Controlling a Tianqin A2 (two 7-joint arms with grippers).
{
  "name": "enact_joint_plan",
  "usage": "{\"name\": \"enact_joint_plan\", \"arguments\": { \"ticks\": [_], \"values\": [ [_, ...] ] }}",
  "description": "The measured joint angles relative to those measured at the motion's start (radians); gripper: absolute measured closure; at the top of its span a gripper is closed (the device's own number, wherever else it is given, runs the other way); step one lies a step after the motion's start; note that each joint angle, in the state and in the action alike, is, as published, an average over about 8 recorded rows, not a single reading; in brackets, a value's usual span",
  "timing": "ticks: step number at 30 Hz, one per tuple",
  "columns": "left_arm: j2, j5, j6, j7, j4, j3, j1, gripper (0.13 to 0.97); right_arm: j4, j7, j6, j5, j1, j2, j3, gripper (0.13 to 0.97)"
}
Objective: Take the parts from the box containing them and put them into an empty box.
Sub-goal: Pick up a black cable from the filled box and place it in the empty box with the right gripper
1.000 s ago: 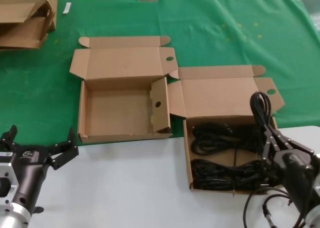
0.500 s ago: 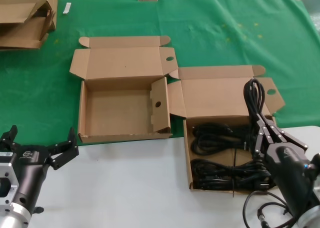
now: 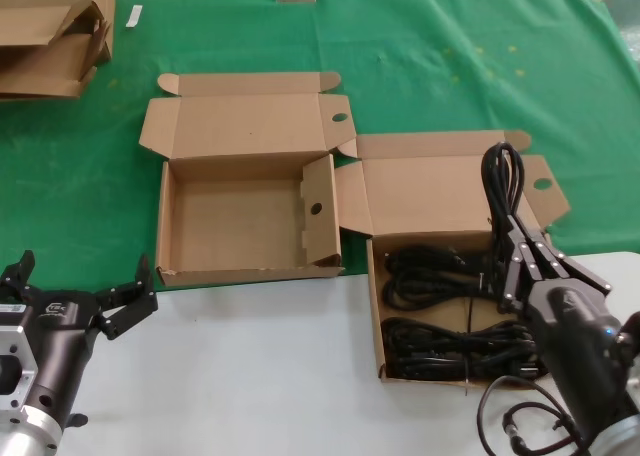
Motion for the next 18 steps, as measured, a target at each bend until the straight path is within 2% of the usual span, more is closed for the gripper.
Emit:
{"name": "enact_joint_plan", "arguments": {
  "ticks": [8, 18],
  "values": [
    [0.000, 0.000, 0.000, 0.000, 0.000, 0.000, 0.000, 0.132, -0.006, -0.061, 0.004, 0.045, 0.023, -0.049, -0.071, 0.941],
    [0.000, 0.000, 0.000, 0.000, 0.000, 0.000, 0.000, 0.132, -0.171, -0.181, 0.101, 0.158, 0.184, -0.076, -0.306, 0.941]
  ]
}}
